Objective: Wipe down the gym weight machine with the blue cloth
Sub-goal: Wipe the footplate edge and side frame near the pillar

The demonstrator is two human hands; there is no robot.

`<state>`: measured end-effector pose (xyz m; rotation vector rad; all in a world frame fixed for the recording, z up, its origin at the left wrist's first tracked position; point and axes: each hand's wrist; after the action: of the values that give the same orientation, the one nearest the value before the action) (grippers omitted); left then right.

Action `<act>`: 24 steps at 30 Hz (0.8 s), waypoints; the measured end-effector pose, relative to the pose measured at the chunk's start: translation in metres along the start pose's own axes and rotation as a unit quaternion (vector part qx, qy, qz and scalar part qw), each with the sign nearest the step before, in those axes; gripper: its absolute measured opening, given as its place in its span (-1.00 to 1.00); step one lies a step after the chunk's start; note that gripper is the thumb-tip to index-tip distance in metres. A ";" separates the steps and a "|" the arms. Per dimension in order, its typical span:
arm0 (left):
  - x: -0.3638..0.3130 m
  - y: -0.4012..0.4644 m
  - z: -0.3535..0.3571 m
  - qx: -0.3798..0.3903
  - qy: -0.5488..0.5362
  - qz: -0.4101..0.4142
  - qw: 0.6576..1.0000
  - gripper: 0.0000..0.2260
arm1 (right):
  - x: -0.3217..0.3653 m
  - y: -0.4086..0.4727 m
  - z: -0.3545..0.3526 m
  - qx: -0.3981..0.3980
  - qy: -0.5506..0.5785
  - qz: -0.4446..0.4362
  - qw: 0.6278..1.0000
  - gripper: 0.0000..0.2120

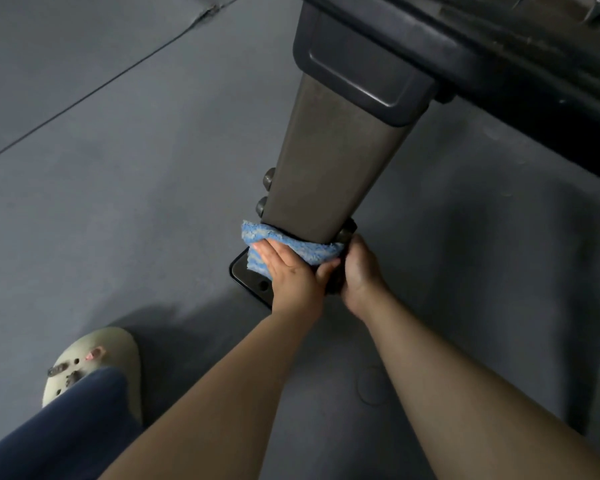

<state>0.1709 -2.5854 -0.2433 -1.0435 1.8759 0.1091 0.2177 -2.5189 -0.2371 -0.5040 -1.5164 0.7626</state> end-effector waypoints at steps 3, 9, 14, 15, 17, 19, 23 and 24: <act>0.014 -0.004 0.000 0.031 0.033 -0.028 0.999 -0.13 | -0.002 0.006 0.009 -0.004 0.004 0.001 1.000 -0.64; 0.021 -0.019 0.009 0.054 0.027 -0.047 0.997 -0.23 | -0.023 0.004 0.003 -0.042 0.021 0.021 0.999 -0.61; 0.029 -0.036 0.014 0.089 -0.027 -0.031 0.995 -0.21 | -0.048 -0.021 -0.005 -0.074 -0.016 -0.026 0.997 -0.65; 0.031 -0.036 0.013 0.083 -0.055 -0.026 0.995 -0.21 | -0.048 -0.022 -0.005 -0.080 -0.013 -0.030 0.996 -0.66; 0.032 -0.034 0.010 0.070 -0.118 -0.034 0.990 -0.19 | -0.040 -0.025 -0.001 -0.070 0.021 -0.023 0.997 -0.71; 0.026 -0.032 0.006 0.068 -0.164 -0.048 0.983 -0.20 | -0.024 -0.021 0.004 -0.056 0.057 -0.001 0.997 -0.71; 0.015 -0.013 0.000 -0.004 -0.117 -0.002 0.993 -0.24 | -0.006 0.001 0.011 -0.024 0.071 0.009 0.997 -0.68; 0.016 -0.007 -0.001 -0.016 -0.094 0.008 0.995 -0.22 | -0.004 0.005 0.012 -0.017 0.063 0.010 0.998 -0.67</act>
<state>0.1717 -2.6003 -0.2526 -1.0049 1.7167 0.2403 0.2056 -2.5206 -0.2430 -0.5830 -1.4112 0.7094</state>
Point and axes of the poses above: each hand's wrist, its own y-axis towards the middle knuckle, its own z-axis out of the palm, x = y × z, and after that the axes turned 6 degrees about -x, right-handed
